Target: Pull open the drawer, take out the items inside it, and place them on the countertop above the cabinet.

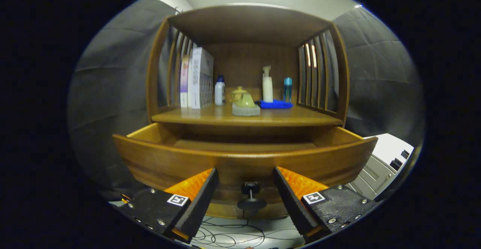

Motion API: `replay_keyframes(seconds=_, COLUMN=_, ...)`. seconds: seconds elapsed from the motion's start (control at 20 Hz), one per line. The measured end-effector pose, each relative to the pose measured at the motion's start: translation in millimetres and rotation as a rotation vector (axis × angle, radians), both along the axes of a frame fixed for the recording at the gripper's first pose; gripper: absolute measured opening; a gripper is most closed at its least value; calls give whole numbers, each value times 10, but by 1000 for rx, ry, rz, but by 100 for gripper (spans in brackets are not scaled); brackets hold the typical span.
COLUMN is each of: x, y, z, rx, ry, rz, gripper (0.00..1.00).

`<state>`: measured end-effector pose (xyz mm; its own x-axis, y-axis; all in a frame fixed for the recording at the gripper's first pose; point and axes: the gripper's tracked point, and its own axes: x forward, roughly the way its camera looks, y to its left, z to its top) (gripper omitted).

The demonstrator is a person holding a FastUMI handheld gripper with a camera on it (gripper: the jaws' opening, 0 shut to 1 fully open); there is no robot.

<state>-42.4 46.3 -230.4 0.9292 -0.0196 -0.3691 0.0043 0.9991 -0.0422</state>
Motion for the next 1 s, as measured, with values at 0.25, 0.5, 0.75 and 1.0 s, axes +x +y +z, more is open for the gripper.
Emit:
replay_keyframes(seconds=0.25, x=382, y=-58, z=-48, rx=-15, ry=-22, rz=18, gripper=94)
replay_keyframes(seconds=0.5, x=706, y=-74, z=-75, rx=-5, ry=-24, rz=17, gripper=94)
replay_keyframes(seconds=0.75, x=1063, y=-83, z=-121, rx=-5, ry=-17, rz=20, gripper=94)
replay_keyframes(seconds=1.0, x=1110, y=-164, z=-145, rx=-12, ry=-20, rz=7, gripper=94)
